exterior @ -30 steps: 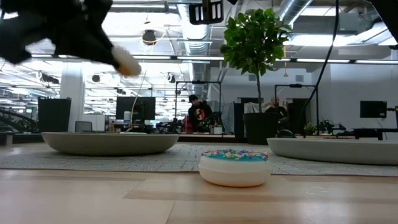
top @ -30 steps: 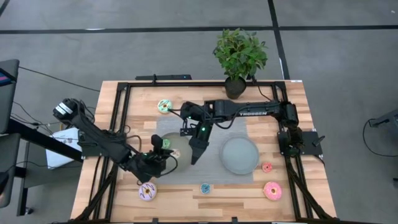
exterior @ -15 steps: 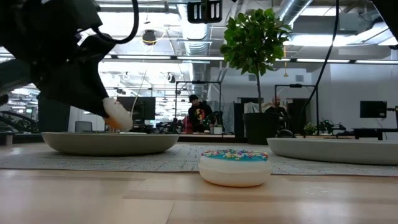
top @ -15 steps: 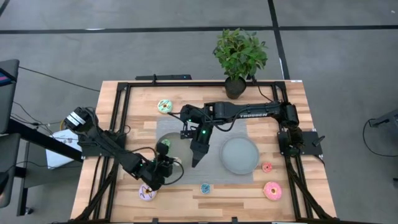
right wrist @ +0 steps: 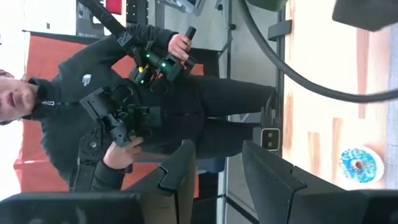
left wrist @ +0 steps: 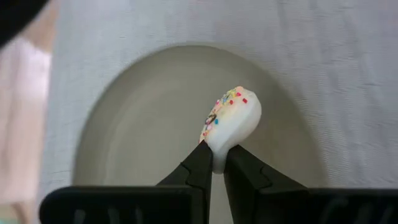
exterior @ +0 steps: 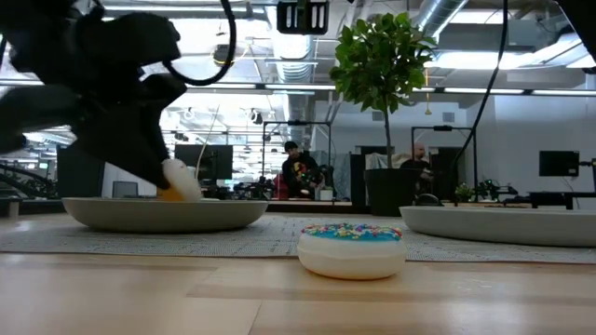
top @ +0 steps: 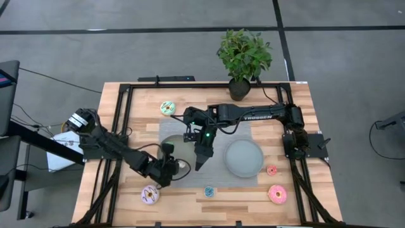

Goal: Pick & Place donuts
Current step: Put the small white donut on the dark gray plate, then put the small blue donut on the dark gray plate

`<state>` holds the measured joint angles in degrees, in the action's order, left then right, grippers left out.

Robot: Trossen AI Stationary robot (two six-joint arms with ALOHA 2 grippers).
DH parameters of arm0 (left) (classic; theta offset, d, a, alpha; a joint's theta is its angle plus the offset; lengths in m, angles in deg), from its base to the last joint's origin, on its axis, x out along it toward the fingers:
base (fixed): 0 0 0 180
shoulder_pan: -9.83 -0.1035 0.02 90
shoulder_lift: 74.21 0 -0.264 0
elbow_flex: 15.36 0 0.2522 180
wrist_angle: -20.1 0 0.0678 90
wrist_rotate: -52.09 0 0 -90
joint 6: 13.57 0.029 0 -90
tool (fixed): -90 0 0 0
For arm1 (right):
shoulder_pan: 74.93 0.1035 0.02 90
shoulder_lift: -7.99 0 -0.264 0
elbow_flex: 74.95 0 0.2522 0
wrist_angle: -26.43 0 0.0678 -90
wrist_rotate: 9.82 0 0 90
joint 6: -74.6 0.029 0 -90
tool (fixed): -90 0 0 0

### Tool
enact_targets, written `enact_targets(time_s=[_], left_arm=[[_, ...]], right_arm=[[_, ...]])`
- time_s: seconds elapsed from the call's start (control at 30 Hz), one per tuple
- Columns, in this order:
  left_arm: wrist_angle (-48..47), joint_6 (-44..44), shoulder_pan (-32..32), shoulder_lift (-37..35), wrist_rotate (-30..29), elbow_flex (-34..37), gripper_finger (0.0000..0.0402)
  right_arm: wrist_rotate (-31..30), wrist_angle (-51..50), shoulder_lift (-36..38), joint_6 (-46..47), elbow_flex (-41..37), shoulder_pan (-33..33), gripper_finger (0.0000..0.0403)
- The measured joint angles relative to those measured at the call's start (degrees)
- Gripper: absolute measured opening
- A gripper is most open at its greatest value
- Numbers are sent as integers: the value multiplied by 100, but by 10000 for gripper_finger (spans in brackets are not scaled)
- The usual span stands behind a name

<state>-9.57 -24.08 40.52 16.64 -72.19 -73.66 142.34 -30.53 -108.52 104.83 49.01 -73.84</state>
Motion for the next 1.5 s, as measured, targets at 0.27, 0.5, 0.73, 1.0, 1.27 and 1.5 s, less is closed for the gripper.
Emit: enact_targets(time_s=[0.27,0.5,0.73,1.0,1.27,1.5], left_arm=[[31,270,-459,0,182,0,24],[43,324,-678,0,542,0,73],[43,324,-681,1,914,0,123],[-135,247,-681,4,1271,-136,142],[-1275,-71,-679,4,2062,-844,142],[-2623,-1049,-677,4,2721,-1376,142]], right_arm=[[-112,-2,0,-32,0,2,123],[-114,-2,0,-81,0,2,123],[-117,-1,0,-92,0,2,123],[-117,-2,0,-92,0,-1,123],[-114,-2,0,-91,0,-1,123],[-84,-20,0,-241,0,17,123]])
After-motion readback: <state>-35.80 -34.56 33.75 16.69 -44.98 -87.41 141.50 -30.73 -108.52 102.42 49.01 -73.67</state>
